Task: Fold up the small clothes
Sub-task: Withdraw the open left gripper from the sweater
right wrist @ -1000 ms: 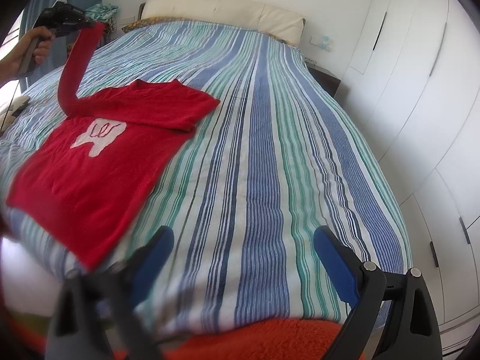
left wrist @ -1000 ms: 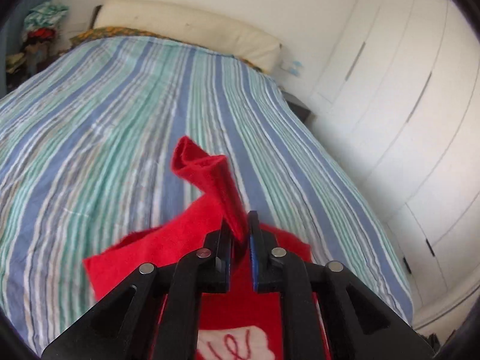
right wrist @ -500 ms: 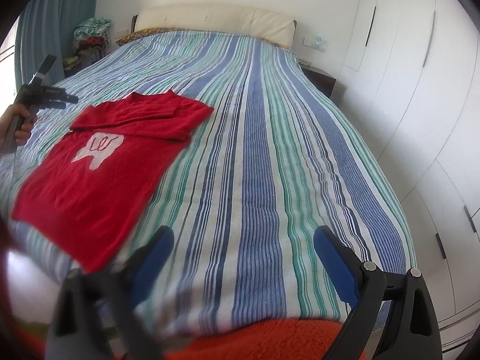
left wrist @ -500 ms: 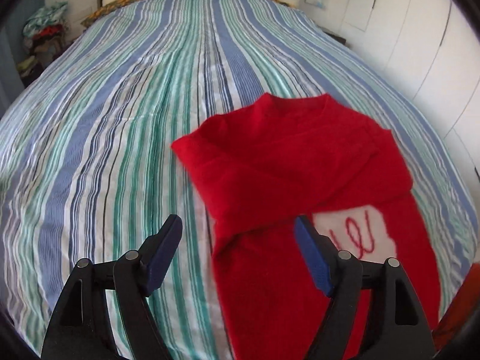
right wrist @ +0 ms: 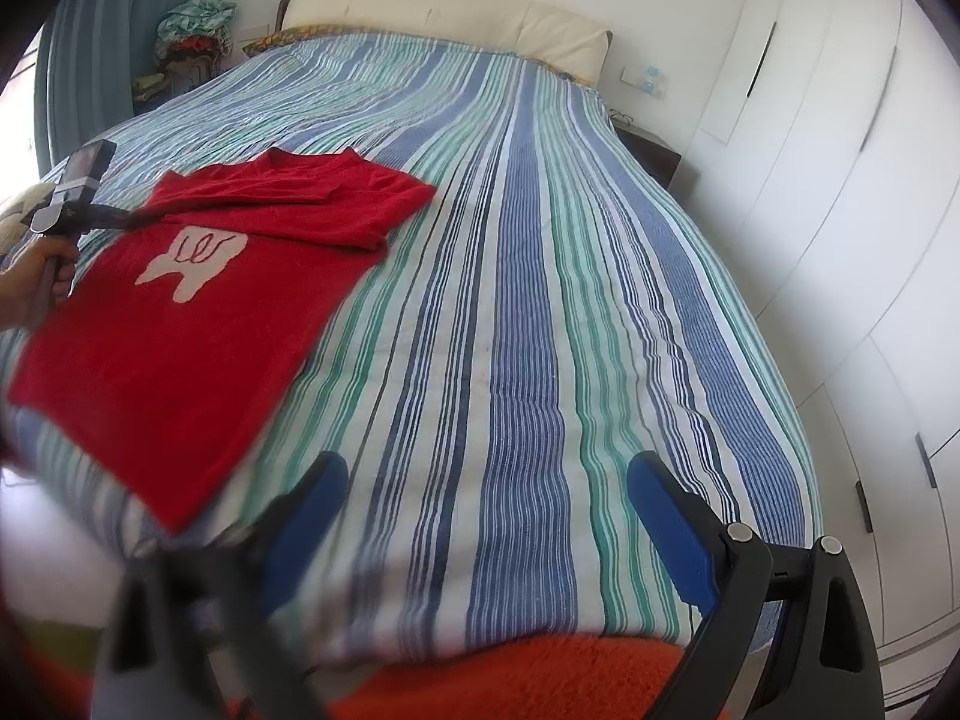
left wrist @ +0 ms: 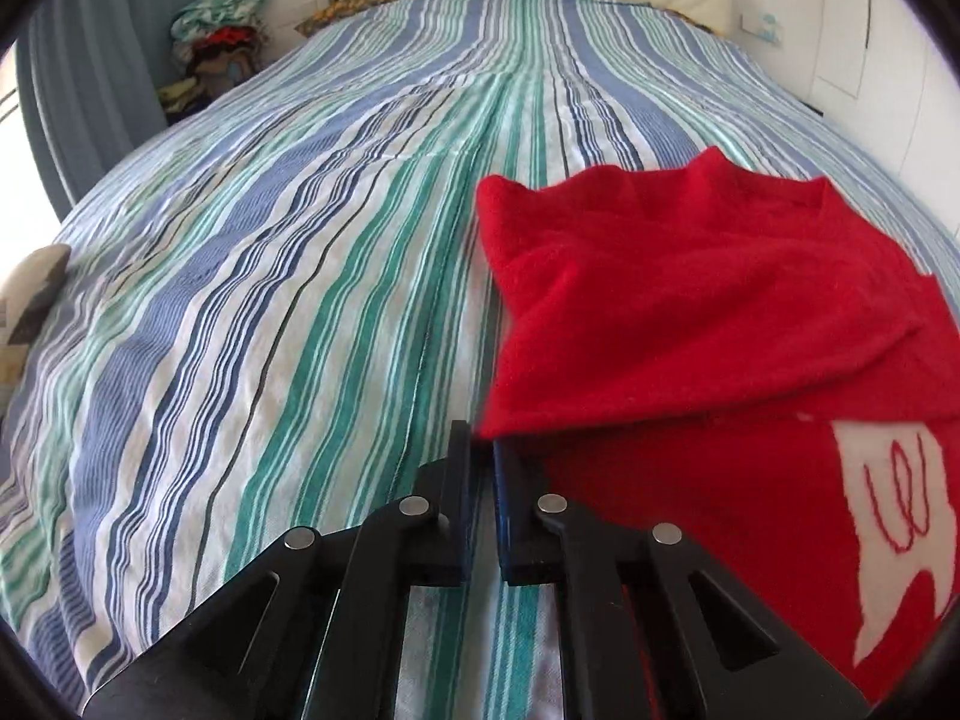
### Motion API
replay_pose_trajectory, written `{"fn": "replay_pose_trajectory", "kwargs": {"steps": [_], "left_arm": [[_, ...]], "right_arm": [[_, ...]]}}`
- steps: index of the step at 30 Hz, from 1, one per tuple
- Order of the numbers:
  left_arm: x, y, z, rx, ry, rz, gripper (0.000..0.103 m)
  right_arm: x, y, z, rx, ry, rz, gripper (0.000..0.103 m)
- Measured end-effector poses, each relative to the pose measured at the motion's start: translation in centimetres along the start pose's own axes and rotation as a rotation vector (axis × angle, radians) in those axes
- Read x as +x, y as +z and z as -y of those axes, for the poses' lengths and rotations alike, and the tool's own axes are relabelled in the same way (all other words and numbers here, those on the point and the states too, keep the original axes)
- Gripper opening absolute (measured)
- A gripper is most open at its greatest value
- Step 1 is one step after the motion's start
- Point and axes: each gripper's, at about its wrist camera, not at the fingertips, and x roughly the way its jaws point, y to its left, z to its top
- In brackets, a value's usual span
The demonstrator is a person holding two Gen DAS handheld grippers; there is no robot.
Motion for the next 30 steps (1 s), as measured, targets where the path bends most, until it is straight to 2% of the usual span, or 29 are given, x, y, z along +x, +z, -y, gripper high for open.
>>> {"fn": "replay_pose_trajectory", "kwargs": {"steps": [2,3,5,6,7,8,12,15,16,19,20,21,22,24,25,27,30], "left_arm": [[-0.2,-0.1,-0.5,-0.008,-0.03,-0.019,0.007],[-0.4,-0.1,-0.8,-0.016,-0.047,-0.025,0.012],[-0.9,-0.2,-1.3,-0.017,-0.081,-0.033,0.038],[-1.4,-0.5,-1.6,-0.018,-0.094,-0.03,0.064],[-1.9,-0.7,-1.9,-0.021,-0.083,-0.026,0.083],[-2.4,-1.1,-2.3,-0.028,-0.07,-0.016,0.086],[-3.8,-1.7,-4.9,-0.068,-0.076,-0.021,0.087],[-3.7,-0.3,-6.6,-0.074,0.046,-0.004,0.101],[-3.3,0.3,-7.3,-0.077,0.084,-0.001,0.101],[-1.2,2.0,-9.1,-0.083,0.134,0.005,0.103],[0.3,2.2,-9.6,-0.075,0.153,-0.029,0.103],[2.3,2.1,-10.1,-0.063,0.161,-0.098,0.103],[4.0,1.6,-10.7,-0.069,0.116,-0.152,0.103],[4.0,0.6,-12.6,-0.162,0.003,-0.063,0.103],[3.8,0.4,-13.1,-0.192,-0.027,-0.055,0.103],[3.8,0.3,-13.3,-0.201,-0.04,-0.047,0.103],[4.1,0.5,-12.4,-0.161,0.006,-0.056,0.103]], "right_arm": [[0.1,0.1,0.3,0.011,0.001,0.002,0.093],[0.2,0.1,0.4,0.018,0.005,0.002,0.093],[0.2,0.2,0.5,0.027,0.013,0.004,0.093],[0.2,0.2,0.5,0.027,0.015,0.005,0.093],[0.2,0.3,0.4,0.023,0.014,0.006,0.093],[0.1,0.2,0.4,0.019,0.011,0.007,0.093],[-0.1,0.0,0.3,0.019,0.0,0.009,0.093],[-0.2,0.1,0.6,0.03,0.006,0.011,0.093],[-0.1,0.1,0.6,0.033,0.01,0.01,0.093],[0.2,0.2,0.6,0.032,0.018,-0.001,0.093],[0.3,0.3,0.5,0.028,0.018,-0.006,0.093],[0.4,0.3,0.4,0.023,0.016,-0.01,0.093],[0.4,0.3,0.3,0.017,0.012,-0.012,0.093],[0.3,0.2,0.1,0.01,0.0,-0.01,0.093],[0.2,0.2,0.0,0.008,-0.007,-0.009,0.093],[0.1,0.1,0.0,0.008,-0.019,-0.008,0.093],[0.0,0.0,0.1,0.012,-0.024,-0.008,0.093]]}}
